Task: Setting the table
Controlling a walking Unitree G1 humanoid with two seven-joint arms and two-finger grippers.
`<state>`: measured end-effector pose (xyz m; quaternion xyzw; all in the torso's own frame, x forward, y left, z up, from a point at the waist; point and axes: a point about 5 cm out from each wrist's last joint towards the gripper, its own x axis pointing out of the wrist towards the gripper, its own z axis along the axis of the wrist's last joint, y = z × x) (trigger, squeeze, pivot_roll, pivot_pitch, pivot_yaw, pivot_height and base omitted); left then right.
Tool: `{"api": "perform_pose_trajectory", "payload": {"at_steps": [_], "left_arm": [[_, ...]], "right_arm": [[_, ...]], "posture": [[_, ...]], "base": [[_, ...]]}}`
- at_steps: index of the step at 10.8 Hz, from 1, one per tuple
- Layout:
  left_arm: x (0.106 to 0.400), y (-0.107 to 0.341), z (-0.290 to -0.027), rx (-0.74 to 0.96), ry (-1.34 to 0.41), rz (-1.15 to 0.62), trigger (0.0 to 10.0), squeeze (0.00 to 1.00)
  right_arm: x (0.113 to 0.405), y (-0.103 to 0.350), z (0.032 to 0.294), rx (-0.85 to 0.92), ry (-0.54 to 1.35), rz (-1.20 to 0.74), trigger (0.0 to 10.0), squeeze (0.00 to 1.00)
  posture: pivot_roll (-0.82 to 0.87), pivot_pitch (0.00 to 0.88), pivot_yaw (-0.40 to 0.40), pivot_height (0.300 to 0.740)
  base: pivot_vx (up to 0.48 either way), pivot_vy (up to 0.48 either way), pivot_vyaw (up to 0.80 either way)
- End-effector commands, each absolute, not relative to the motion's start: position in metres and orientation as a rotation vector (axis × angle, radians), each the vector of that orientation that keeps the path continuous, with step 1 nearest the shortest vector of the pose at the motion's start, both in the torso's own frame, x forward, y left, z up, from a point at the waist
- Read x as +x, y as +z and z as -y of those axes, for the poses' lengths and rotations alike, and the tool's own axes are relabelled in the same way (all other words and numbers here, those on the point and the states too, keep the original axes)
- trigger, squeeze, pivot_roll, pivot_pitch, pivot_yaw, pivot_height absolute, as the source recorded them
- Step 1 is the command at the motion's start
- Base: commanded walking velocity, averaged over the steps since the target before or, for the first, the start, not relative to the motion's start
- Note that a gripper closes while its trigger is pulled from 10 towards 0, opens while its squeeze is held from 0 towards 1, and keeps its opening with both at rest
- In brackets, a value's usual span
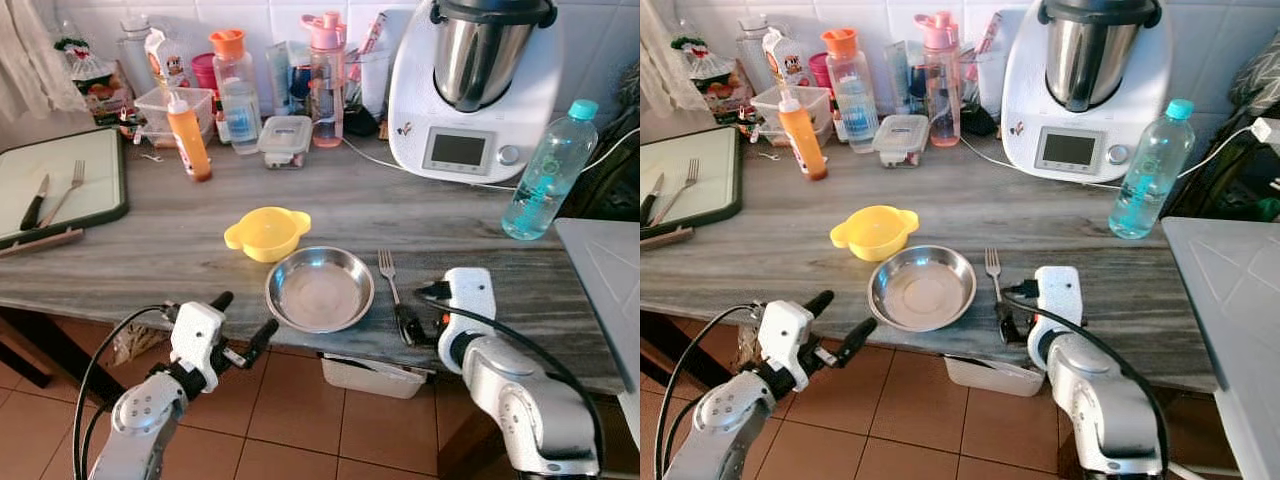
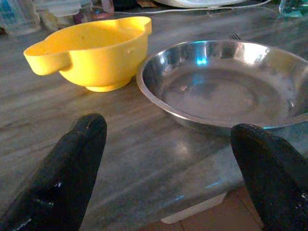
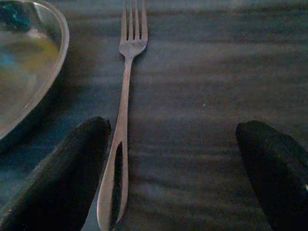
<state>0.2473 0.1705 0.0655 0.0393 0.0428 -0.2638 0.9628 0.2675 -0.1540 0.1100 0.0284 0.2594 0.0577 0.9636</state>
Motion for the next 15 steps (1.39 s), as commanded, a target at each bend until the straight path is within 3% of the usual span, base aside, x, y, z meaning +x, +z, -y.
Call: {"api": "perform_pose_trajectory", "payload": {"at_steps": [1, 15], "left_arm": [[0.249, 0.065, -0.173, 0.092, -0.529, -0.084, 10.0, 0.00], [0.246, 0.055, -0.183, 0.084, -0.553, -0.086, 10.0, 0.00]], "right_arm": [[0.267, 0.114, 0.155, 0.048, 0.115, -0.513, 10.0, 1.00], [0.262, 0.105, 0.141, 0.078, 0.224, -0.552, 10.0, 1.00]], "posture": [[0.04, 0.000, 0.048, 0.740], [0.04, 0.000, 0.048, 0.740]], "base": [[0.000, 0.000, 0.00], [0.000, 0.000, 0.00]]}}
